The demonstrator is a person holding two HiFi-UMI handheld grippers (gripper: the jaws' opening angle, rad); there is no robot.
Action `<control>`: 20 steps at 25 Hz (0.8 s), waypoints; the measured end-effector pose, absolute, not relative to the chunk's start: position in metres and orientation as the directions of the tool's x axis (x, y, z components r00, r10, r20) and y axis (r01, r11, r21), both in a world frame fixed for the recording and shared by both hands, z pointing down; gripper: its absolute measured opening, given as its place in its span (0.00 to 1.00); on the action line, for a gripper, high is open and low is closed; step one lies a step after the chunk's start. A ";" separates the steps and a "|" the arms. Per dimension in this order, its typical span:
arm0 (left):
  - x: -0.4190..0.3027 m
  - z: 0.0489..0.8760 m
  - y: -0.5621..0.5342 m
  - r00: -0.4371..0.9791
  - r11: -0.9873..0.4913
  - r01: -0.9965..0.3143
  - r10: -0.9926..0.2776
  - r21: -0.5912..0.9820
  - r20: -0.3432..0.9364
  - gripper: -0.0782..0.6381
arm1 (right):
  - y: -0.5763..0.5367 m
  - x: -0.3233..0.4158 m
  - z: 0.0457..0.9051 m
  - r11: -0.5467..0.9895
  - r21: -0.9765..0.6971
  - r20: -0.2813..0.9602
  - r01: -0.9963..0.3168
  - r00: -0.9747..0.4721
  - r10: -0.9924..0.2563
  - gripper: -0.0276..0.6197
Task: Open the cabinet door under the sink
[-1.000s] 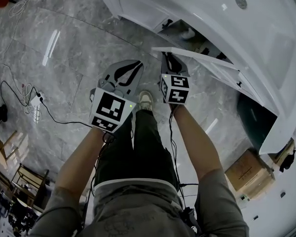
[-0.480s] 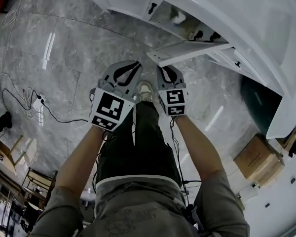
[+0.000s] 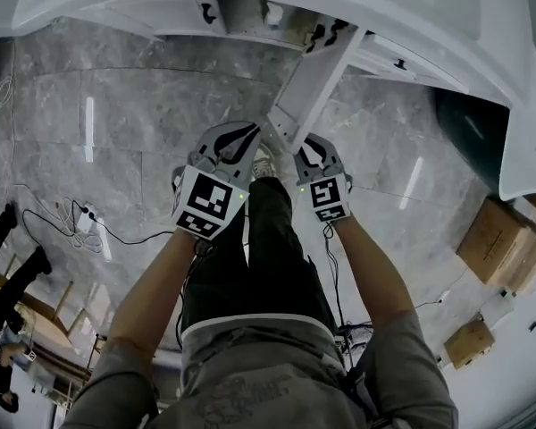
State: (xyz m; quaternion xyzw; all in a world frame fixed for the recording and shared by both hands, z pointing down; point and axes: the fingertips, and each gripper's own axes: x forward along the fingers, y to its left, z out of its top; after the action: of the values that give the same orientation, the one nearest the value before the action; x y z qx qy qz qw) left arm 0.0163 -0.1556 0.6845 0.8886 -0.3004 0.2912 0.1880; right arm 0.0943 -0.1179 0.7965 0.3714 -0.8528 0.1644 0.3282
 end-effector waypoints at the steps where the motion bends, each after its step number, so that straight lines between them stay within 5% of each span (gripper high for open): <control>1: 0.025 0.685 -0.153 0.659 -0.765 -0.623 -0.403 0.162 0.635 0.15 | -0.114 0.105 0.797 0.664 -0.025 0.688 -0.747 -0.494 -0.531 0.13; 9: 0.072 0.681 -0.139 0.701 -0.833 -0.525 -0.309 0.173 0.643 0.15 | -0.104 0.175 0.797 0.603 0.026 0.712 -0.798 -0.408 -0.571 0.12; 20: 0.086 0.668 -0.136 0.696 -0.856 -0.493 -0.281 0.155 0.660 0.15 | -0.091 0.190 0.800 0.410 -0.154 0.737 -0.899 -0.381 -0.559 0.17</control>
State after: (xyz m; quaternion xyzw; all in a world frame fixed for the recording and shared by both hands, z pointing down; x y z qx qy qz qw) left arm 0.0856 -0.1360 0.6678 0.9065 -0.2133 0.3261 0.1624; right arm 0.1896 -0.0913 0.8002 0.4658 -0.7826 0.2793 0.3044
